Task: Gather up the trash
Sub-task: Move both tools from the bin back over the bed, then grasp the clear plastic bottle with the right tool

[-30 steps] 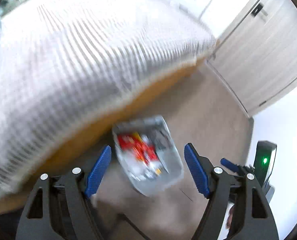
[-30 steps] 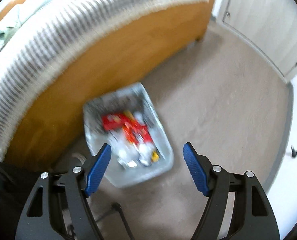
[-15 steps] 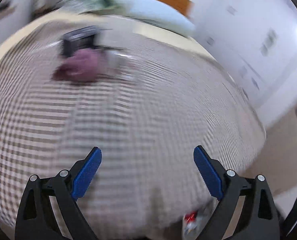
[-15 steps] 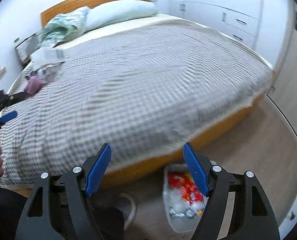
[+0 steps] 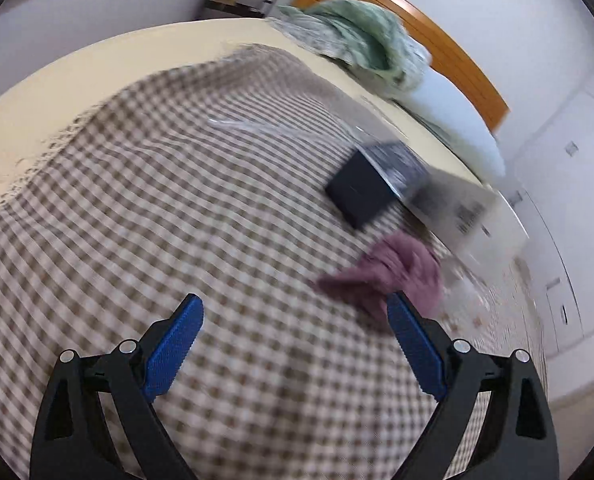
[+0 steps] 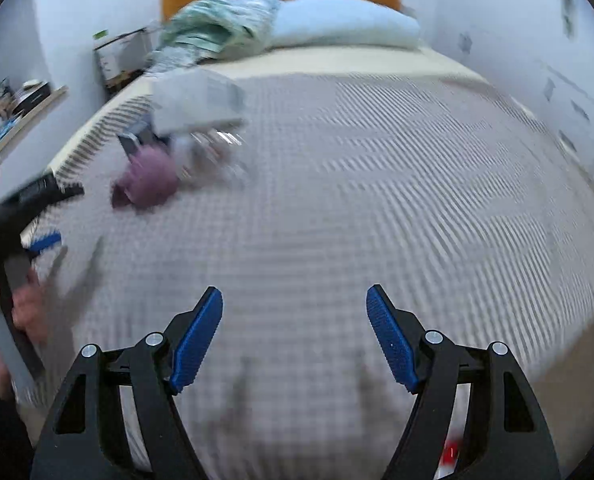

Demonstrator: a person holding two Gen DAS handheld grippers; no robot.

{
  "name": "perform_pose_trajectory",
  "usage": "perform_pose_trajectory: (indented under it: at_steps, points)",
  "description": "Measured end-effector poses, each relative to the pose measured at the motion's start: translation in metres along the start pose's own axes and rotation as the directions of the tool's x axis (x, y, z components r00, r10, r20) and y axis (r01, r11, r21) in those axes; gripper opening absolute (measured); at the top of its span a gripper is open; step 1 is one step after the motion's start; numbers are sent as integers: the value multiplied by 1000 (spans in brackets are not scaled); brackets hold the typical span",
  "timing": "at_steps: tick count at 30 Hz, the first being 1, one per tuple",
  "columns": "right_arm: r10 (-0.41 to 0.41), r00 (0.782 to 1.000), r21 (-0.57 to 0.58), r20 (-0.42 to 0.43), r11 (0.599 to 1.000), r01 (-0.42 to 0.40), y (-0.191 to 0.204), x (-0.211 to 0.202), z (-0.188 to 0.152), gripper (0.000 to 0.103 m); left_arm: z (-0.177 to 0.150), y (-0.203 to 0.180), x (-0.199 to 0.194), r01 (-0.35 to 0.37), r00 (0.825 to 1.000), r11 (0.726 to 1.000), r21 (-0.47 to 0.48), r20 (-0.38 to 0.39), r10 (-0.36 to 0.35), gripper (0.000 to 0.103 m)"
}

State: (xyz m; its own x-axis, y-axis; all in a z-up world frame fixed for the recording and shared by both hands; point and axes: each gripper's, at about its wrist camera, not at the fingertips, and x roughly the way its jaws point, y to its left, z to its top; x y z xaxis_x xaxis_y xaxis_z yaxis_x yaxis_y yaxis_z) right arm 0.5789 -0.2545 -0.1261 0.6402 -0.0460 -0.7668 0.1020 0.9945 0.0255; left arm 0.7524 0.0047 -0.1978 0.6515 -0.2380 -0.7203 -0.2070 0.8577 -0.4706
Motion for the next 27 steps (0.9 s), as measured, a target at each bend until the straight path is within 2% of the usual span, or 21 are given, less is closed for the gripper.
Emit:
perform_pose_trajectory:
  at_steps: [3,5,7,9,11,14,15,16,17,18,19,20,21,22,23,27]
  points:
    - [-14,1000,-57,4,998,14,45,33,48,71,10,16,1,-8,1000,999,-35,-12,7,90]
    - [-14,1000,-82,-15,997,12,71,58,76,71,15,22,-1,2,1000,999,-47,-10,-2,90]
    - [-35,999,-92,2,995,35,94,78,100,71,16,28,-4,17,1000,999,-48,-14,-18,90]
    - [-112,994,-123,9,986,112,113,100,115,71,17,32,-3,24,999,999,-39,-26,-25,90]
    - [-237,972,-172,-10,958,232,124,128,123,71,18,29,3,22,999,1000,-19,-40,-22,90]
    - [-315,948,-124,-40,943,308,109,146,122,71,21,27,9,25,998,1000,5,-54,-25,90]
    - [-309,950,-91,-52,948,304,98,145,119,71,20,27,9,26,998,1000,6,-57,-25,90]
    - [-269,962,-50,-57,963,266,84,140,114,69,21,29,9,26,998,1000,1,-58,-26,90]
    - [-233,971,-19,-59,973,232,72,135,109,57,22,31,10,28,998,1000,-9,-58,-28,90]
    - [-192,979,21,-63,981,193,56,128,102,51,22,32,9,31,998,999,-18,-57,-32,90]
    - [-133,989,71,-60,988,138,40,120,94,40,23,33,7,38,998,999,-30,-56,-40,90]
    - [-68,997,118,-44,990,73,26,112,86,27,23,34,5,46,997,998,-38,-55,-48,90]
    - [-23,999,154,-21,988,26,13,104,76,19,22,33,4,51,997,998,-41,-53,-53,90]
    - [-24,1000,161,-13,987,25,5,98,67,9,22,32,0,61,997,997,-41,-45,-63,90]
    - [-32,999,165,-3,986,32,-1,92,58,3,21,30,-3,66,997,997,-40,-39,-67,90]
    - [22,997,241,69,970,-38,-22,64,34,0,15,21,-9,78,996,997,-13,-30,-79,90]
